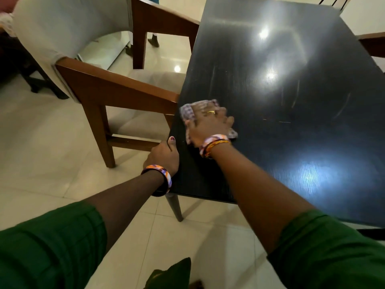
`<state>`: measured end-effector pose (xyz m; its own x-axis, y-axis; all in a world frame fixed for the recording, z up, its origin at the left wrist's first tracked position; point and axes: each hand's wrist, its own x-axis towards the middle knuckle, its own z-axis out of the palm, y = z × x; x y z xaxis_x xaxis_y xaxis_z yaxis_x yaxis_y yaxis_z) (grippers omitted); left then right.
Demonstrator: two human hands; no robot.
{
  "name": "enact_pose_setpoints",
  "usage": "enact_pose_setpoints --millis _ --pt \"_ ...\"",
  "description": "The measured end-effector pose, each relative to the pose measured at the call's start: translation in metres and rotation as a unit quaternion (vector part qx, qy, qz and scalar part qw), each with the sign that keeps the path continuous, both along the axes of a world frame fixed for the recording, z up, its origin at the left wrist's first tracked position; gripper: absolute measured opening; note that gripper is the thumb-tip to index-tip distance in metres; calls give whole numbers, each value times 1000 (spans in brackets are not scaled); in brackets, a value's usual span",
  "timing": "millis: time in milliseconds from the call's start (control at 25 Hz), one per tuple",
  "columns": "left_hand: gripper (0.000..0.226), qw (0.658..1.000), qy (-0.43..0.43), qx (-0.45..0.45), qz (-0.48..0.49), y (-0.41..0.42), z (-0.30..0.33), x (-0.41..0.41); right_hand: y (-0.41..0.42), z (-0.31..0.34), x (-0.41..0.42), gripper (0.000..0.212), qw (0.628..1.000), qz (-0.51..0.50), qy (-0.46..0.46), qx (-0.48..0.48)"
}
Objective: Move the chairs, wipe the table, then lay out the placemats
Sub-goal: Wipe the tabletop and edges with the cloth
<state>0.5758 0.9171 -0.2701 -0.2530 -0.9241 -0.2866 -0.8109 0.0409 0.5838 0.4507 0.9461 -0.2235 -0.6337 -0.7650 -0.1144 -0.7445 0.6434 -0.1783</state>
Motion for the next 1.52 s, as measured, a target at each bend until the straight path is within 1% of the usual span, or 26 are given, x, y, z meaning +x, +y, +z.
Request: enact_pose_setpoints --millis 40,80,120,160,200,280,360,400,480,640,760,800,880,920,1000,1040,1080,1160,1240,1280,1320,1360,1440,1520 --pt "48 1000 -14 -23 -8 1 1 0 -6 -7 9 61 997 70 -1 7" --pt "46 998 -36 -53 -23 2 2 -1 -7 -12 10 58 994 109 -10 21" --pt "43 993 -64 -88 -45 3 3 -1 -7 -12 1 56 995 99 -13 16" --pt "43 986 -91 -121 -71 3 4 -1 -3 -12 -19 56 997 72 -7 11" --pt "45 977 -115 -150 -103 1 4 -1 8 -13 -41 56 1000 22 0 11" --pt "54 957 -144 -193 -161 -9 6 -6 37 -16 -91 60 995 -103 12 6" --pt "57 945 -163 -214 -186 -21 8 -17 68 -21 -138 69 973 -231 11 -4" --pt "56 943 -168 -218 -189 -29 8 -25 78 -21 -155 71 960 -279 9 -13" --pt "55 942 -171 -222 -186 -49 8 -47 76 -20 -180 67 945 -326 -2 -1" --pt "54 937 -186 -233 -181 -98 11 -96 29 -23 -216 64 948 -319 14 14" --pt "50 944 -188 -217 -163 -138 10 -135 -10 -24 -259 64 947 -319 13 18" --pt "47 955 -160 -201 -147 -151 9 -148 -23 -24 -272 63 946 -322 15 20" --pt "46 986 -63 -127 -86 -173 10 -166 -42 -20 -287 63 944 -329 21 17" --pt "48 995 -19 -80 -51 -184 10 -174 -55 -20 -290 62 943 -331 26 12" --pt "51 999 27 -17 1 -197 10 -183 -86 -22 -280 65 944 -327 40 3" --pt "52 999 38 0 16 -198 10 -183 -105 -25 -266 68 951 -304 48 0" --pt "53 999 44 13 26 -197 11 -182 -125 -27 -245 70 964 -261 46 -1" --pt "56 998 47 27 29 -194 13 -178 -157 -32 -191 67 992 -123 32 -9" --pt "59 998 46 33 21 -192 17 -175 -165 -32 -148 58 1000 15 22 -11" --pt "59 998 51 37 20 -191 19 -173 -159 -30 -142 55 999 47 25 -6" --pt "59 997 58 42 20 -189 21 -172 -149 -26 -148 54 998 48 29 -7" --pt "59 997 62 48 19 -188 23 -170 -136 -24 -162 53 999 17 35 -9" --pt "60 996 70 60 9 -188 24 -169 -106 -25 -205 55 994 -99 47 1" --pt "59 995 75 71 6 -191 20 -169 -79 -24 -249 60 976 -210 41 33"
